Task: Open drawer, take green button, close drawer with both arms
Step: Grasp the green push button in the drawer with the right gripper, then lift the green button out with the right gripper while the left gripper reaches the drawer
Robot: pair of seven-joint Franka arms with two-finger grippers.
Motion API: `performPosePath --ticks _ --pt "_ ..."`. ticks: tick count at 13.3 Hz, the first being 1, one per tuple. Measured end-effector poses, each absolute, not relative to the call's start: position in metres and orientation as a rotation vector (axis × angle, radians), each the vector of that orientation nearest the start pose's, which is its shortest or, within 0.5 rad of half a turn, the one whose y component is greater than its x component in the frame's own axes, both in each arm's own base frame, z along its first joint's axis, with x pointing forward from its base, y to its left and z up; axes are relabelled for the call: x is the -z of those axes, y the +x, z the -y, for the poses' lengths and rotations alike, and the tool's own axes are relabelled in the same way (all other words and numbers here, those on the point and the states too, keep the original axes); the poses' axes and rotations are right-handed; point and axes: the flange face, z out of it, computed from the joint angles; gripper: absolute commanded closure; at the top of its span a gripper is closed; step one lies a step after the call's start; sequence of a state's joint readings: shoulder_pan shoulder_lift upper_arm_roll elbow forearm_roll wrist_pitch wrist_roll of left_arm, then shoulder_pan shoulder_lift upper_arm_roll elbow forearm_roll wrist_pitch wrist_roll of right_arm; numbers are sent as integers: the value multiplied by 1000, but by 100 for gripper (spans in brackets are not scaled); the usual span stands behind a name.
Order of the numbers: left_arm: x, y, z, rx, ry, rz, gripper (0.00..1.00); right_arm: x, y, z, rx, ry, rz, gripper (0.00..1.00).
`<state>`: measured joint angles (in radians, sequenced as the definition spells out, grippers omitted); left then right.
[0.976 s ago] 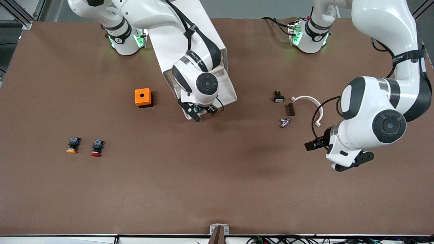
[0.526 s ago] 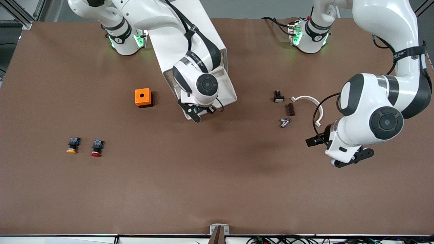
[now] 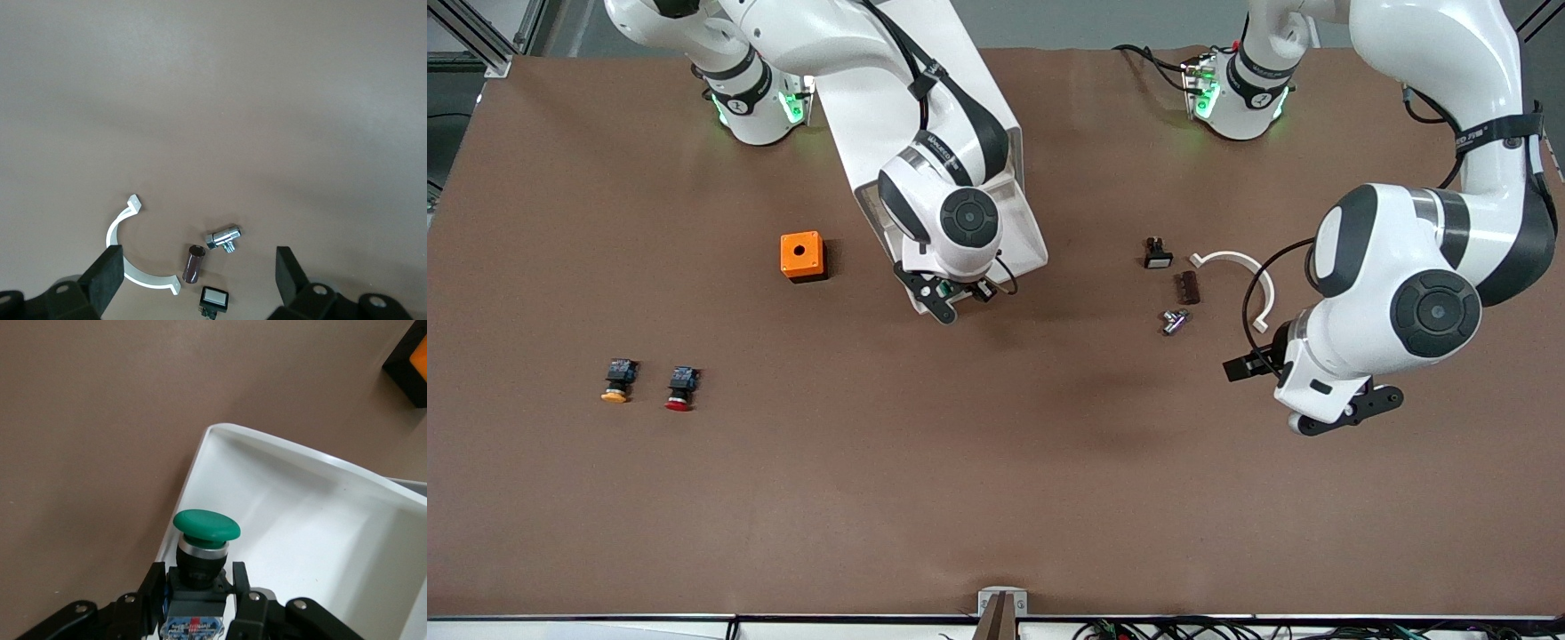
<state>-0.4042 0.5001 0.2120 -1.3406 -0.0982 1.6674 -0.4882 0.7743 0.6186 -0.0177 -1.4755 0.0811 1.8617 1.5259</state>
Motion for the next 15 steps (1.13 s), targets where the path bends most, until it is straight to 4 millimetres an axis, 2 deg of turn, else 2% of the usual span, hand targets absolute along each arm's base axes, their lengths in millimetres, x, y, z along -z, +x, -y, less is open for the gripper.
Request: performPosePath --ticks 2,4,7,9,10,12,13,15 --pt "-433 659 181 -232 -3043 423 0 -325 508 -465 -277 -3056 -1333 89" --pt "-432 656 193 -233 -3046 399 0 -357 535 -436 -319 -3059 -1362 89" --pt "-433 656 204 -201 -3065 371 0 -405 576 -374 -360 -3108 -1108 89" --pt "-431 655 227 -151 -3104 322 0 -430 602 -315 -382 -3137 -868 89" --pt "-424 653 241 -138 -3121 289 0 -437 615 -283 -391 -3154 -745 89" --pt "-396 648 273 -150 -3139 219 0 -436 638 -221 -388 -3220 -512 89" --pt "-379 645 290 -155 -3141 185 0 -431 646 -195 -393 -3259 -401 89" --pt "-349 637 324 -145 -3142 119 0 -418 655 -156 -417 -3294 -214 89"
